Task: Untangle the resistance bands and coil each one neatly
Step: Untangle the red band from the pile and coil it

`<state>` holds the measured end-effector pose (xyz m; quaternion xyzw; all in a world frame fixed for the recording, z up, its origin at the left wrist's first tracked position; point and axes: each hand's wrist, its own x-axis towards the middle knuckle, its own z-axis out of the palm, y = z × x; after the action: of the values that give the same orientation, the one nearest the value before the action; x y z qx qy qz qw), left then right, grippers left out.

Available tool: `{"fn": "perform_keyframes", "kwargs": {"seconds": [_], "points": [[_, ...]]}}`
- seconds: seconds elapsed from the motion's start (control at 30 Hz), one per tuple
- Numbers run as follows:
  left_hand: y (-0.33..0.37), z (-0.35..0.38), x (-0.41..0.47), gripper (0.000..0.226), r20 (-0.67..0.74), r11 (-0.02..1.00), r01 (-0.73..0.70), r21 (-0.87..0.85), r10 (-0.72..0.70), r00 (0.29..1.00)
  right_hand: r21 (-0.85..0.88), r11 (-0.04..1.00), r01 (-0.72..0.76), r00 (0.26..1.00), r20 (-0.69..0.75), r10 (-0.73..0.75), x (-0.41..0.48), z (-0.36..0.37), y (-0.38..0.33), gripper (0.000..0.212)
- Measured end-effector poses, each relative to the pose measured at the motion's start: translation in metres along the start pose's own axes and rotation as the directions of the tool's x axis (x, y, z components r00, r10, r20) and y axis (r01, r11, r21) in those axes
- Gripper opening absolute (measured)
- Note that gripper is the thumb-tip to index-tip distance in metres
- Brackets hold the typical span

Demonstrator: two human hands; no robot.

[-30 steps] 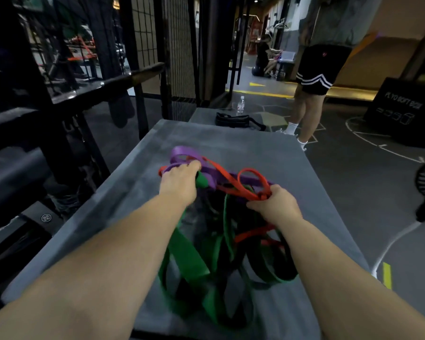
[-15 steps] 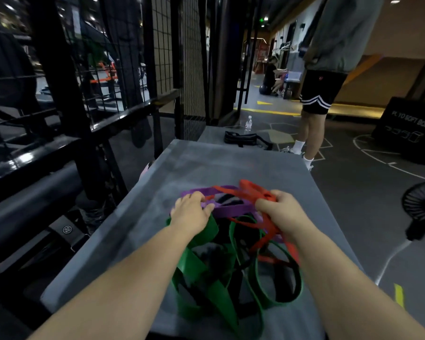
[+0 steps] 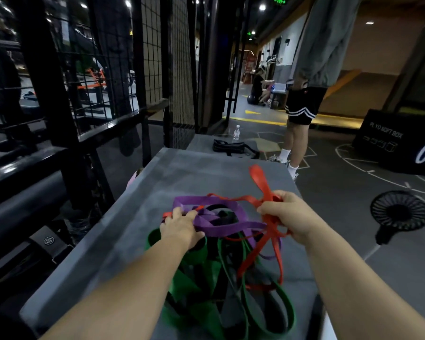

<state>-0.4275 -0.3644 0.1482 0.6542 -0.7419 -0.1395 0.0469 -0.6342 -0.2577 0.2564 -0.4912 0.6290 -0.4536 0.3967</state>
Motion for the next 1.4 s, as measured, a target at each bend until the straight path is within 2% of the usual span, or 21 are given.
{"fn": "perform_keyframes", "kwargs": {"seconds": [0.07, 0.13, 0.23, 0.33, 0.47, 0.5, 0.67, 0.73, 0.8, 0.9, 0.93, 1.0, 1.03, 1.13, 1.27, 1.37, 1.4], "points": [[0.001, 0.001, 0.0, 0.076, -0.005, 0.999, 0.037, -0.016, -0.038, 0.999, 0.006, 0.999, -0.046, 0.999, 0.024, 0.046, 0.003, 0.0, 0.003, 0.019], [0.002, 0.004, 0.003, 0.085, -0.031, 0.974, 0.123, -0.192, -0.131, 0.991, 0.028, 0.994, -0.105, 0.994, 0.026, 0.104, 0.005, 0.003, 0.009, 0.014], [0.0, 0.009, 0.015, 0.092, 0.02, 0.856, 0.27, -0.442, -0.291, 0.956, -0.088, 0.985, -0.148, 0.989, -0.031, 0.146, 0.01, 0.008, 0.025, 0.01], [-0.003, 0.011, 0.026, 0.083, 0.079, 0.771, 0.35, -0.533, -0.367, 0.927, -0.158, 0.969, -0.191, 0.982, -0.026, 0.189, 0.012, 0.017, 0.042, 0.002], [0.002, 0.01, 0.03, 0.069, 0.079, 0.676, 0.349, -0.65, -0.396, 0.915, -0.187, 0.961, -0.203, 0.979, -0.011, 0.205, 0.017, 0.025, 0.063, 0.027], [0.003, 0.011, 0.032, 0.065, 0.066, 0.649, 0.34, -0.68, -0.408, 0.911, -0.199, 0.961, -0.192, 0.981, -0.025, 0.191, 0.019, 0.026, 0.065, 0.028], [0.014, 0.01, 0.028, 0.051, -0.065, 0.634, 0.217, -0.743, -0.39, 0.919, -0.17, 0.981, -0.094, 0.99, -0.123, 0.073, 0.03, 0.029, 0.058, 0.015], [0.025, 0.005, 0.024, 0.057, -0.119, 0.64, 0.146, -0.755, -0.351, 0.929, -0.054, 0.996, -0.066, 0.986, -0.155, 0.057, 0.032, 0.029, 0.052, 0.009], [0.036, 0.002, 0.021, 0.073, -0.124, 0.549, 0.063, -0.833, -0.296, 0.947, 0.112, 0.994, -0.008, 0.984, -0.174, 0.028, 0.033, 0.027, 0.045, 0.01], [0.052, 0.0, 0.017, 0.1, -0.011, 0.309, 0.064, -0.949, -0.236, 0.972, 0.286, 0.957, 0.041, 0.983, -0.182, 0.012, 0.032, 0.024, 0.032, 0.009], [0.056, -0.001, 0.014, 0.1, 0.036, 0.236, 0.089, -0.968, -0.219, 0.975, 0.295, 0.955, 0.038, 0.984, -0.177, 0.015, 0.032, 0.022, 0.03, 0.01], [0.061, 0.004, 0.012, 0.085, 0.123, 0.124, 0.145, -0.982, -0.166, 0.978, 0.253, 0.967, 0.021, 0.987, -0.16, 0.021, 0.032, 0.019, 0.025, 0.012], [0.062, 0.008, 0.012, 0.074, 0.159, 0.136, 0.174, -0.975, -0.112, 0.981, 0.227, 0.974, 0.01, 0.989, -0.146, 0.024, 0.032, 0.017, 0.022, 0.013], [0.066, 0.0, -0.014, 0.045, 0.197, 0.32, 0.17, -0.932, 0.056, 0.979, 0.173, 0.985, -0.024, 0.993, -0.112, 0.044, 0.03, 0.015, 0.011, 0.016], [0.068, -0.003, -0.029, 0.043, 0.133, 0.594, -0.01, -0.804, 0.196, 0.971, 0.137, 0.991, -0.011, 0.996, -0.089, 0.023, 0.025, 0.02, -0.002, 0.025], [0.067, -0.009, -0.031, 0.046, 0.212, 0.699, -0.009, -0.716, 0.23, 0.95, 0.146, 0.989, -0.011, 0.995, -0.092, 0.025, 0.021, 0.02, -0.009, 0.026], [0.065, -0.009, -0.03, 0.04, 0.221, 0.75, -0.015, -0.662, 0.213, 0.952, 0.165, 0.986, -0.015, 0.995, -0.097, 0.031, 0.021, 0.02, -0.012, 0.024]]}}
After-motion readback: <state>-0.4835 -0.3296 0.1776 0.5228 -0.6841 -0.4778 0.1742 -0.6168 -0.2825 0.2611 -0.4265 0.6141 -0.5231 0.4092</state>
